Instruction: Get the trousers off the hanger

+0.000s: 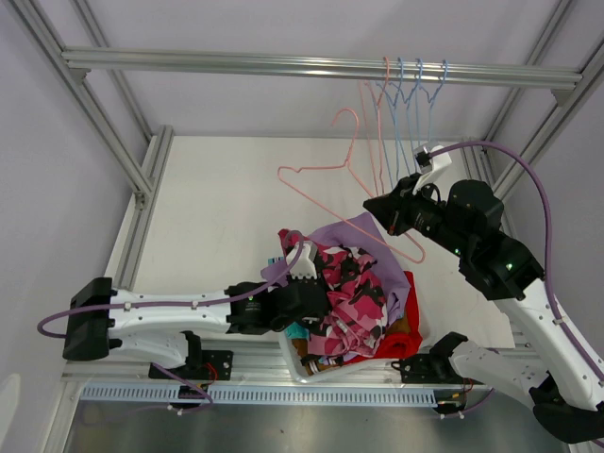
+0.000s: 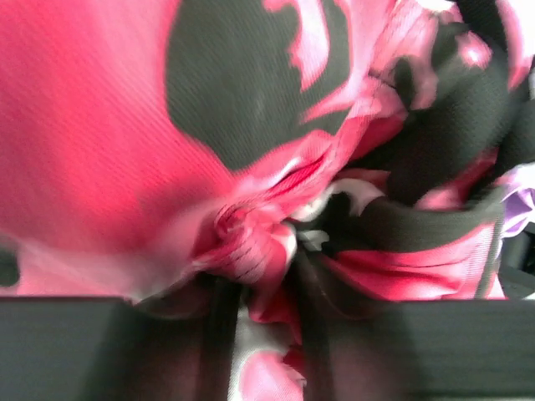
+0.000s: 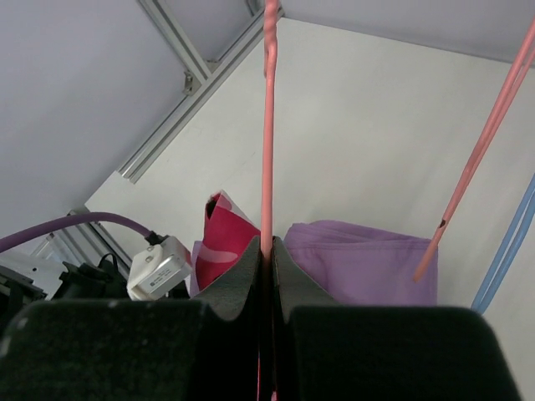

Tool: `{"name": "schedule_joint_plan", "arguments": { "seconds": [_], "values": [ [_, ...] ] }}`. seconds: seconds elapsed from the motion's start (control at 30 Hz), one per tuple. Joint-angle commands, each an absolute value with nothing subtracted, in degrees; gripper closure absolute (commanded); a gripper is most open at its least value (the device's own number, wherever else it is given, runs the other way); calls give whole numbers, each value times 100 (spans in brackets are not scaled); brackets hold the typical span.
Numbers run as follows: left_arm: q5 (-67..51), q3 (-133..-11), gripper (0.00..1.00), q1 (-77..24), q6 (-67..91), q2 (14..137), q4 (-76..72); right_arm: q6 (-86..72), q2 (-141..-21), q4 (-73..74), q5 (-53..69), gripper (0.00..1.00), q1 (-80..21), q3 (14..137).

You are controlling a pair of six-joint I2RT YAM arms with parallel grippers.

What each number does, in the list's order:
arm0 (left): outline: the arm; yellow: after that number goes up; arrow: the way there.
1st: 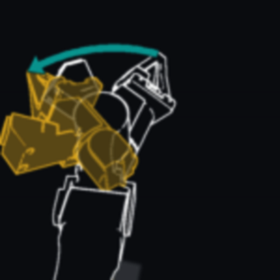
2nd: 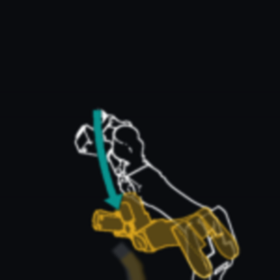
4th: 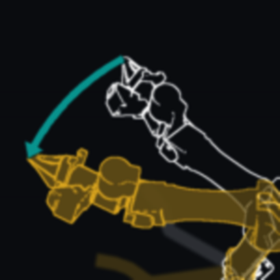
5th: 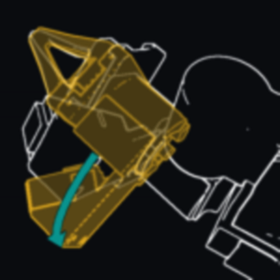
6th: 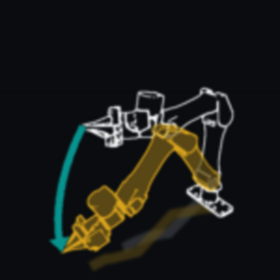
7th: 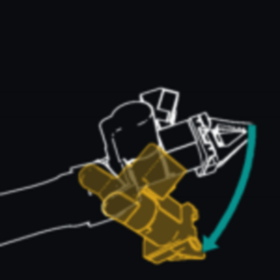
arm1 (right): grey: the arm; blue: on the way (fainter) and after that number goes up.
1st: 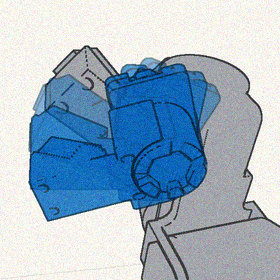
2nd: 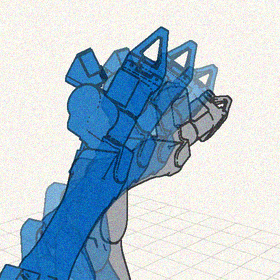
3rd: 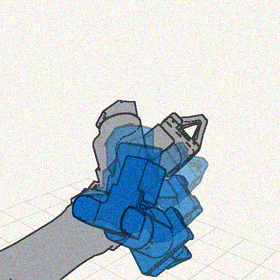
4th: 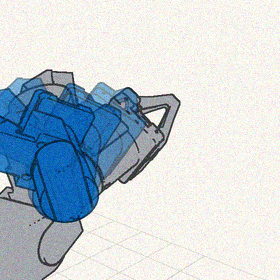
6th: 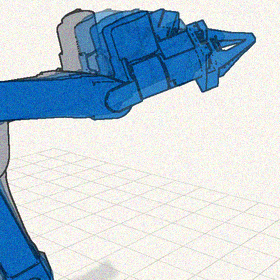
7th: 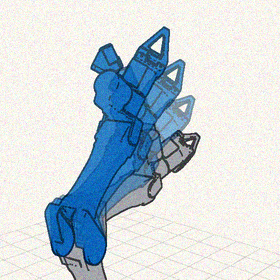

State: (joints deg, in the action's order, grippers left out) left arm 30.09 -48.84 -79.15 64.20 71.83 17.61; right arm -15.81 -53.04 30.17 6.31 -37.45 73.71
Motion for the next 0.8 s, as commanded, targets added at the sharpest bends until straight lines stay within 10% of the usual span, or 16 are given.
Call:
{"name": "schedule_joint_plan", "arguments": {
  "seconds": [0.0,0.77],
  "values": [
    [2952,-4930,60,-8226,6539,7094,4006,-1450,-5335,2936,457,100,-3788,7743],
    [4315,-7487,10,-8411,4090,5300,4861,-1257,-5502,2883,-386,100,-3788,7962]
  ]
}}
